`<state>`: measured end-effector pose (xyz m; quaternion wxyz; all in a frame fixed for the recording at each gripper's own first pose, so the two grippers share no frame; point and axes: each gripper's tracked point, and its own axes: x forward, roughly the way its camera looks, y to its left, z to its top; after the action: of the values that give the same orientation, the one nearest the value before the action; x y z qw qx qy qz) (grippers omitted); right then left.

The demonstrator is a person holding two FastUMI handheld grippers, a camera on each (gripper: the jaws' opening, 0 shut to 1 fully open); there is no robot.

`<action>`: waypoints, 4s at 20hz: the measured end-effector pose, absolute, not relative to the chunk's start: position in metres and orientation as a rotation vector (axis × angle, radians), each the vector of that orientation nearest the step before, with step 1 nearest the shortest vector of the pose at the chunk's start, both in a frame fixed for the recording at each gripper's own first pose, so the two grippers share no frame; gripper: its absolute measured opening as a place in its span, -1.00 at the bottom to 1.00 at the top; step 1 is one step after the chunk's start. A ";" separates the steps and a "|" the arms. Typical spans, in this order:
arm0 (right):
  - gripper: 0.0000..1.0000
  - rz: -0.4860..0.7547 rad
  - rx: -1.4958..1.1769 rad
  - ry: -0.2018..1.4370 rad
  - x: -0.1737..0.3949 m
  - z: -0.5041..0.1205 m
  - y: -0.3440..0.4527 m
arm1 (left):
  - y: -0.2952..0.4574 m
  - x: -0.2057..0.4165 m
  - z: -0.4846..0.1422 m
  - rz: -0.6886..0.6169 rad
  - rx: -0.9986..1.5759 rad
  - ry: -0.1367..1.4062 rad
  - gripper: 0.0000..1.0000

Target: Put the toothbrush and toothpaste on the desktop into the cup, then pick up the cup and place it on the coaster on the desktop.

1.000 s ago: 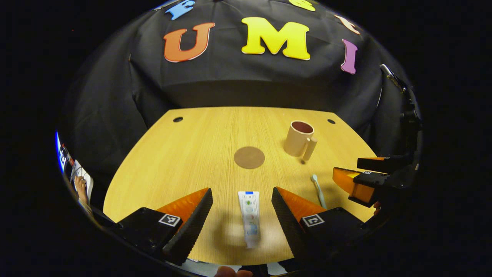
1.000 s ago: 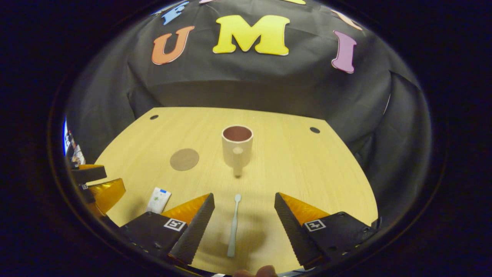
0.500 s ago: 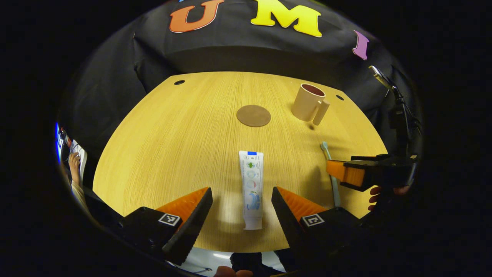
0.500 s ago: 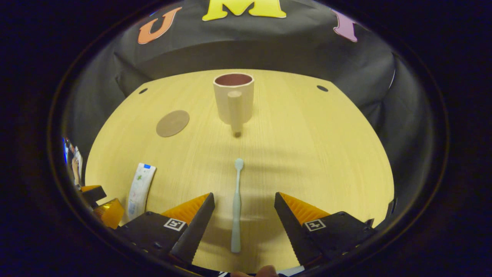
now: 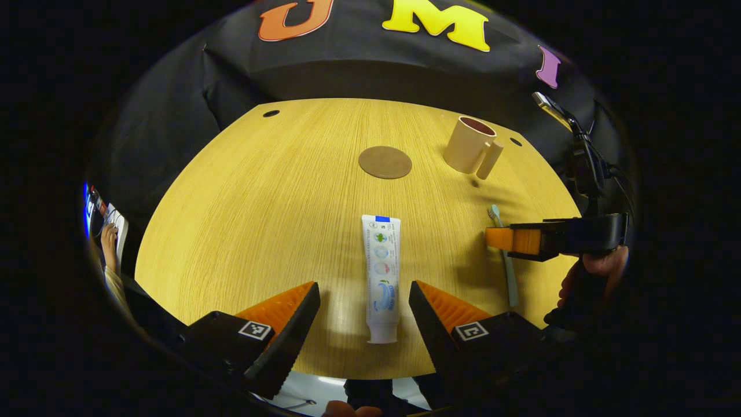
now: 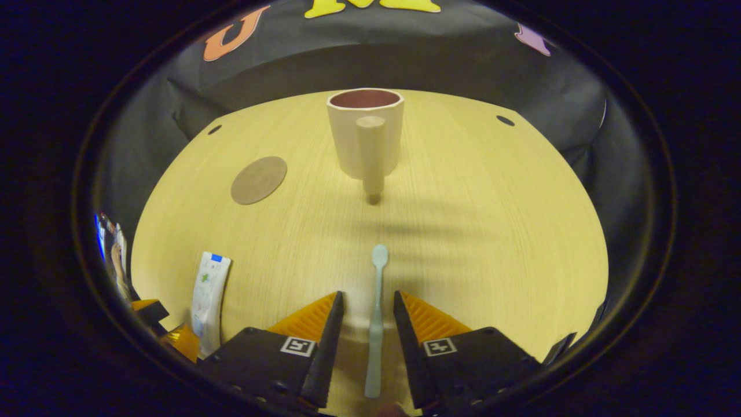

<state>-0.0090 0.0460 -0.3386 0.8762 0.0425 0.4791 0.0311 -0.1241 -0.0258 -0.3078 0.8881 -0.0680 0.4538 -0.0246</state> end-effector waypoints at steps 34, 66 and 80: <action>-0.99 0.084 0.182 0.848 -0.005 -0.252 0.021 | -0.035 -0.094 -0.339 -0.090 -0.095 0.918 -0.22; -0.99 0.091 0.142 0.267 0.211 -0.090 0.043 | -0.012 -0.061 -0.305 -0.077 -0.126 0.819 -0.65; 0.15 0.063 0.123 0.341 0.176 -0.135 0.035 | -0.016 -0.038 -0.278 -0.100 -0.088 0.704 -0.65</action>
<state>0.1757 0.0352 -0.1351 0.9832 0.0611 0.1694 0.0314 -0.0375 -0.0160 -0.2779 0.9365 -0.0432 0.3446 -0.0490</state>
